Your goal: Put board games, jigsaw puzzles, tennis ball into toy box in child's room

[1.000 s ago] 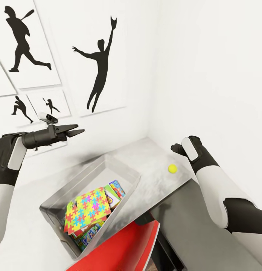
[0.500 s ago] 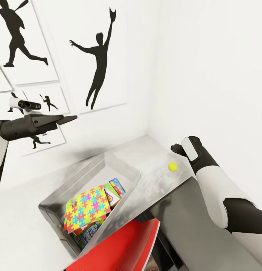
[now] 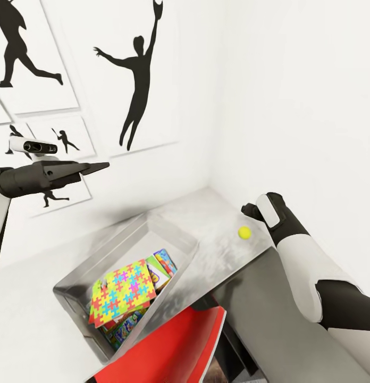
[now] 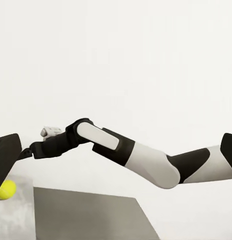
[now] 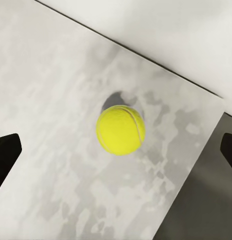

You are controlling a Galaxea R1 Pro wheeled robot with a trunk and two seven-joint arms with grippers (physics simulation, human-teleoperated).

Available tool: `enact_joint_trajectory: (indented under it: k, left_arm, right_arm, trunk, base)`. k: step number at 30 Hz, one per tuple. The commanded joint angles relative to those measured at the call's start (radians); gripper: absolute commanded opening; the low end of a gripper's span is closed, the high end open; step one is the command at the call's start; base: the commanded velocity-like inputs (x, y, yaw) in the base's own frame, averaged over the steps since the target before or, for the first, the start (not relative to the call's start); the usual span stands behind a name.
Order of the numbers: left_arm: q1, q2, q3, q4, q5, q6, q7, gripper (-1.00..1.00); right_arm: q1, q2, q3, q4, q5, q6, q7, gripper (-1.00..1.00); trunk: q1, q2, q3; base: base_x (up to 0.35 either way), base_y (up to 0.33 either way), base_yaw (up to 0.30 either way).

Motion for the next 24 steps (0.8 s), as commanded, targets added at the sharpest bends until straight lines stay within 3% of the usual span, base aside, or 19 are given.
enact_joint_trajectory:
  k: [1, 10, 24]
  left_arm:
    - [-0.001, 0.001, 0.000, 0.000, 0.003, 0.008, -0.001, 1.00]
    - [-0.001, 0.015, -0.002, -0.001, 0.003, 0.008, -0.001, 1.00]
    - [0.000, 0.015, -0.003, -0.001, 0.003, 0.008, -0.001, 1.00]
  right_arm:
    - [-0.001, 0.000, 0.000, -0.001, -0.011, 0.002, -0.009, 1.00]
    - [-0.001, 0.000, -0.001, -0.001, -0.011, 0.002, -0.009, 1.00]
    - [-0.015, 0.001, -0.002, -0.003, -0.009, 0.002, -0.010, 1.00]
  trunk:
    - [0.001, -0.002, -0.004]
    - [0.001, -0.002, -0.018]
    - [0.001, -0.002, -0.041]
  base:
    - [0.000, 0.000, 0.000]
    - [0.000, 0.000, 0.000]
    - [0.000, 0.000, 0.000]
